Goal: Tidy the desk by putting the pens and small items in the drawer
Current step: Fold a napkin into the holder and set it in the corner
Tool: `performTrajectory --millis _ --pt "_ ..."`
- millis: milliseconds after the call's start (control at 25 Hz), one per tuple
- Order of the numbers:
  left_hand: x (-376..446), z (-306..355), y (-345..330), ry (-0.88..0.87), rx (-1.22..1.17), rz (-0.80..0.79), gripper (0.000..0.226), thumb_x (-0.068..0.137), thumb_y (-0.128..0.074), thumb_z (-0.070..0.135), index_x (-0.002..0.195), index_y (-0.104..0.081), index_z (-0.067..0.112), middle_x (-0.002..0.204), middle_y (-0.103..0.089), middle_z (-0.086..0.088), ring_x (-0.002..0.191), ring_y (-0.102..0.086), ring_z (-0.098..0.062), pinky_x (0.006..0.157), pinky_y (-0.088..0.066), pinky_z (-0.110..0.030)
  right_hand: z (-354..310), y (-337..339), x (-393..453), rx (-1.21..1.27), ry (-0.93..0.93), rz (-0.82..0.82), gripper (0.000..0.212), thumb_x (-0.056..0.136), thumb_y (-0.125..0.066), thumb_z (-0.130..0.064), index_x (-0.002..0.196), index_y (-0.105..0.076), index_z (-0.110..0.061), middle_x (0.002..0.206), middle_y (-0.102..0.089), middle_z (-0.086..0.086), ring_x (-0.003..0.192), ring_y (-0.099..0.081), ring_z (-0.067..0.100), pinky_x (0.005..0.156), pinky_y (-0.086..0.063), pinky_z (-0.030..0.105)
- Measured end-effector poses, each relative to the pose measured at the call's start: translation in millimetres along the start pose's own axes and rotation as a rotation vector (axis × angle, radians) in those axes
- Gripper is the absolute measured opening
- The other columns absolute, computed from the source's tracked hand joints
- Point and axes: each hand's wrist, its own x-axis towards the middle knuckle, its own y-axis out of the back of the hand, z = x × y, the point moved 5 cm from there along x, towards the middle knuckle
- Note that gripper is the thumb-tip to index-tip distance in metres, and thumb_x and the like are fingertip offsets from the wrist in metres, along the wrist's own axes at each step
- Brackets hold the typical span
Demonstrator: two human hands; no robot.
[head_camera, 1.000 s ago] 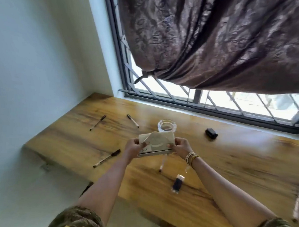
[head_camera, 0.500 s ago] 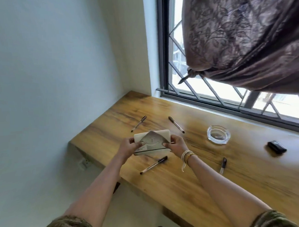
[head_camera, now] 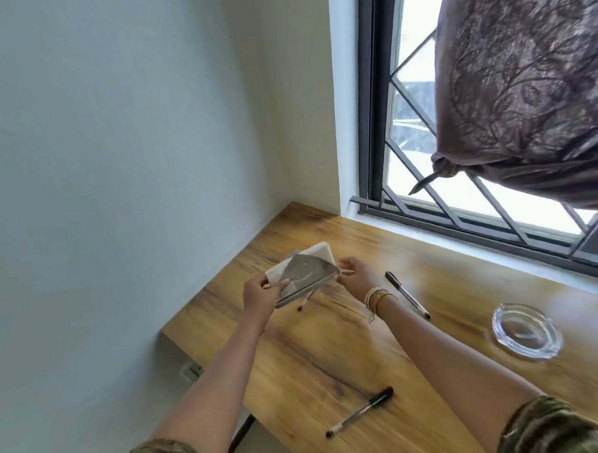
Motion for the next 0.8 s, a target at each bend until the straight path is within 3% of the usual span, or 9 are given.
performTrajectory --millis 240,480,600,720,800 --pt "86 -10 12 0.081 -0.089 0.171 0.020 0.079 -0.077 0.013 0.098 -0.072 0.006 0.089 -0.072 -0.004 0.074 -0.064 -0.013 0.058 -0.046 -0.018 -3 -27 52 -0.040 -0.082 0.053 0.043 0.083 -0.054 -0.001 0.124 -0.058 -0.013 0.125 -0.061 0.008 0.112 -0.058 0.021 0.097 -0.048 0.033" --pt "169 -15 23 0.053 -0.069 0.148 0.012 0.077 -0.077 0.014 0.086 -0.072 0.009 0.079 -0.070 -0.001 0.070 -0.062 -0.015 0.066 -0.049 -0.026 -13 -57 95 -0.242 -0.159 0.167 0.041 0.083 -0.052 -0.009 0.122 -0.060 -0.020 0.128 -0.059 0.009 0.115 -0.056 0.027 0.097 -0.044 0.031" --pt "200 -24 19 0.072 -0.028 0.133 0.014 0.072 -0.080 0.016 0.076 -0.068 0.010 0.073 -0.066 -0.001 0.065 -0.057 -0.017 0.064 -0.051 -0.029 -16 -66 109 -0.529 -0.141 0.124 0.037 0.086 -0.051 -0.019 0.122 -0.057 -0.013 0.130 -0.054 0.012 0.117 -0.053 0.031 0.098 -0.043 0.035" --pt "217 -25 8 0.084 -0.034 0.157 0.023 0.068 -0.083 0.018 0.067 -0.060 0.015 0.067 -0.057 0.001 0.062 -0.049 -0.016 0.060 -0.046 -0.028 -28 -72 117 -0.839 -0.076 0.098 0.037 0.085 -0.052 -0.031 0.115 -0.058 -0.011 0.119 -0.058 0.011 0.110 -0.056 0.031 0.090 -0.047 0.036" --pt "222 -25 -1 0.103 -0.044 0.160 0.024 0.067 -0.084 0.017 0.067 -0.059 0.016 0.067 -0.057 0.002 0.061 -0.048 -0.015 0.060 -0.047 -0.028 -36 -72 120 -0.914 -0.085 0.097 0.038 0.085 -0.052 -0.039 0.111 -0.060 -0.012 0.112 -0.061 0.010 0.103 -0.060 0.030 0.083 -0.051 0.036"
